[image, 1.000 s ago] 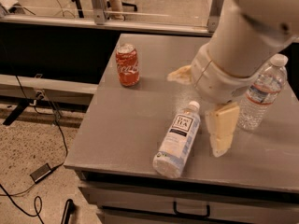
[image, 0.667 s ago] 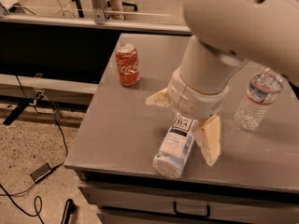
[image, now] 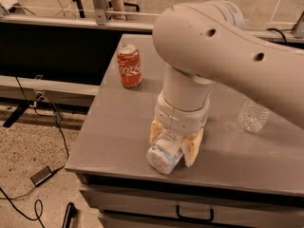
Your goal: Pick blue plastic bottle
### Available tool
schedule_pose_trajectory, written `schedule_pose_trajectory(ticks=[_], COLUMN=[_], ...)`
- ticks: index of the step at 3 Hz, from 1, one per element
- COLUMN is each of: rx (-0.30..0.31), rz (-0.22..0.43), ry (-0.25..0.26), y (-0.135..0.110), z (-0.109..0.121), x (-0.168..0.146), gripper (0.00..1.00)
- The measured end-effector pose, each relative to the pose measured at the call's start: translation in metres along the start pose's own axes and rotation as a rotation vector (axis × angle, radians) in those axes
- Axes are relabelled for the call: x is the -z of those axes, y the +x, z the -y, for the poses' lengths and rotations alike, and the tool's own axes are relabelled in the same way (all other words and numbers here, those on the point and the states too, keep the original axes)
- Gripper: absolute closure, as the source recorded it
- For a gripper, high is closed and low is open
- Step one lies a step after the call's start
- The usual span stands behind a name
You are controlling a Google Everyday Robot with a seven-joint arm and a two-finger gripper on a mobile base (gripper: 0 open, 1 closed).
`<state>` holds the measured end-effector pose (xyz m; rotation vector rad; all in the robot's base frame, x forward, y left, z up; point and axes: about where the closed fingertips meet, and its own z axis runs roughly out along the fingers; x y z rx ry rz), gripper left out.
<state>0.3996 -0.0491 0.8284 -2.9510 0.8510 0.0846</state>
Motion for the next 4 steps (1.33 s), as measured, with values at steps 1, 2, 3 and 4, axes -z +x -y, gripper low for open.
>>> schedule_pose_trajectory(ticks=[1,2,3,4], rx=[0.05,0.073,0.086,0.088], rz=[-0.02,-0.047,-0.054,-0.063], ry=[0.011,0.061,0.092,0.106], y=[0.0,0.004,0.006,0.005], z=[0.003,0.006,0.014,0.016], x=[0.006,0.033,0.07,0.076], gripper=[0.64,0.88,1.0,1.0])
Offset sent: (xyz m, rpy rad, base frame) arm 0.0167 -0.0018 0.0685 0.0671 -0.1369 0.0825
